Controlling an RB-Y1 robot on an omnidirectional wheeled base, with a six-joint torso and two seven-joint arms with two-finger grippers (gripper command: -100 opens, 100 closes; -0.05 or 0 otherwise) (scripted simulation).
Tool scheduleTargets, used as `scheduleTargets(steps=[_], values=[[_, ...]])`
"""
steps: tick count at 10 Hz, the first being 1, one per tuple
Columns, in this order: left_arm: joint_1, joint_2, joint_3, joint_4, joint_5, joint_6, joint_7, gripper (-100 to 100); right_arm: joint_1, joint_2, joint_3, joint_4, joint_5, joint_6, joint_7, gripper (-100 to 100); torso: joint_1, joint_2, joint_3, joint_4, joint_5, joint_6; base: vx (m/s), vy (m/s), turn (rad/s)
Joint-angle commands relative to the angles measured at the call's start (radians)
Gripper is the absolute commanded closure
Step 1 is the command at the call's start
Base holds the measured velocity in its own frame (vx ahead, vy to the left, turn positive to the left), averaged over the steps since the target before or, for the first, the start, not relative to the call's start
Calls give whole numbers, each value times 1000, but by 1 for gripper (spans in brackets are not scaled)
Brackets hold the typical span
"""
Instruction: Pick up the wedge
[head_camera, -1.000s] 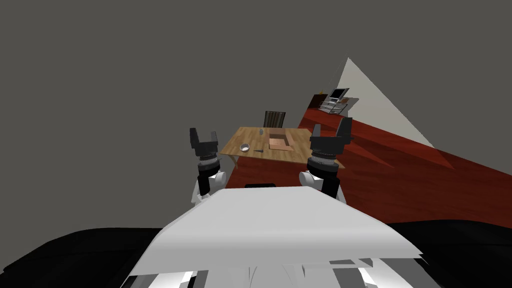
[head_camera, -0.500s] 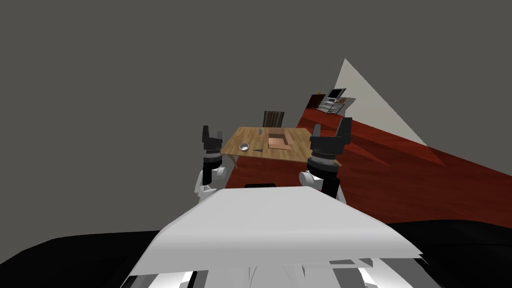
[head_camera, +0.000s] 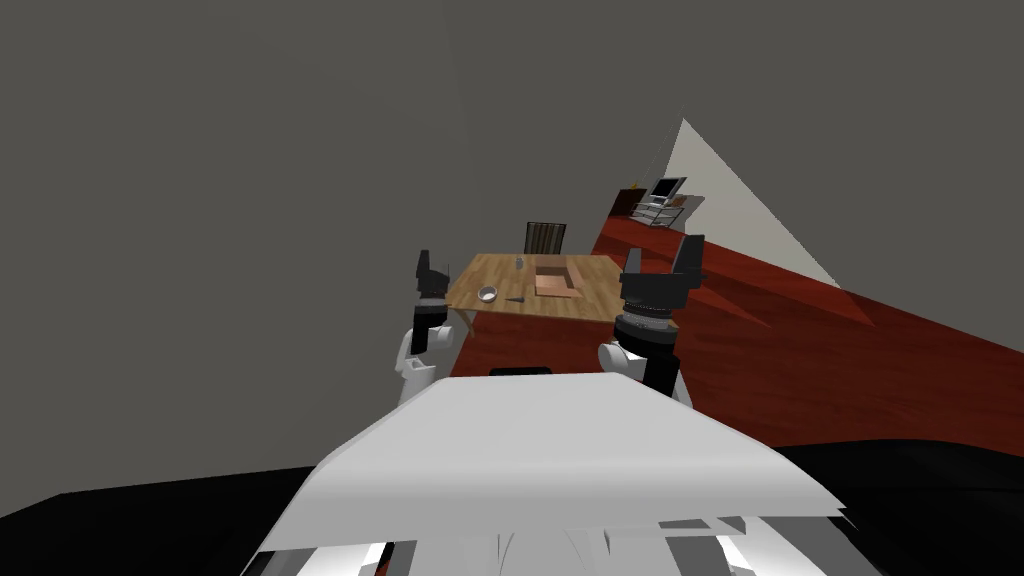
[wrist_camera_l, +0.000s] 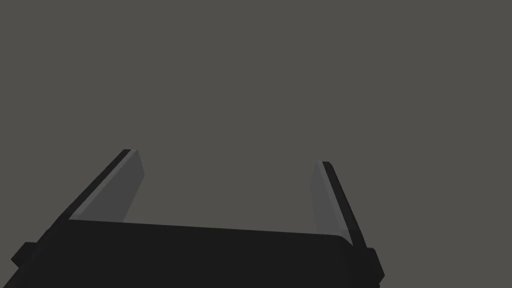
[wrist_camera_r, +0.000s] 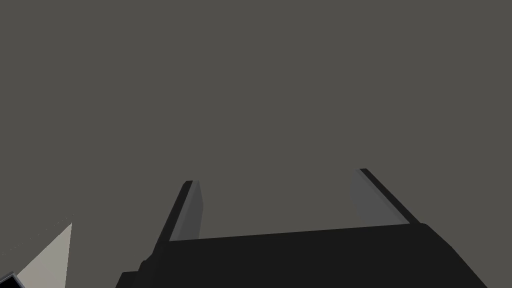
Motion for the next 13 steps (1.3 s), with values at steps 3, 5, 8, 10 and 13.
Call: scheduleTargets(steps=[3, 5, 8, 10, 13], values=[[-97, 18, 20, 109, -9, 92, 11, -100, 0, 0, 0, 0, 0, 0, 0, 0, 0, 0, 0, 0, 0, 0, -18, 0, -41], [-142, 24, 29, 159, -14, 135, 16, -100, 0, 0, 0, 0, 0, 0, 0, 0, 0, 0, 0, 0, 0, 0, -15, 1, -39], [-188, 27, 37, 226, -19, 194, 21, -100, 0, 0, 0, 0, 0, 0, 0, 0, 0, -1, 0, 0, 0, 0, -12, 1, -44], [-233, 30, 46, 282, -24, 248, 27, -100, 0, 0, 0, 0, 0, 0, 0, 0, 0, 0, 0, 0, 0, 0, -10, -1, -49], [-277, 32, 55, 340, -28, 302, 33, -100, 0, 0, 0, 0, 0, 0, 0, 0, 0, -1, 0, 0, 0, 0, -3, -1, -40]])
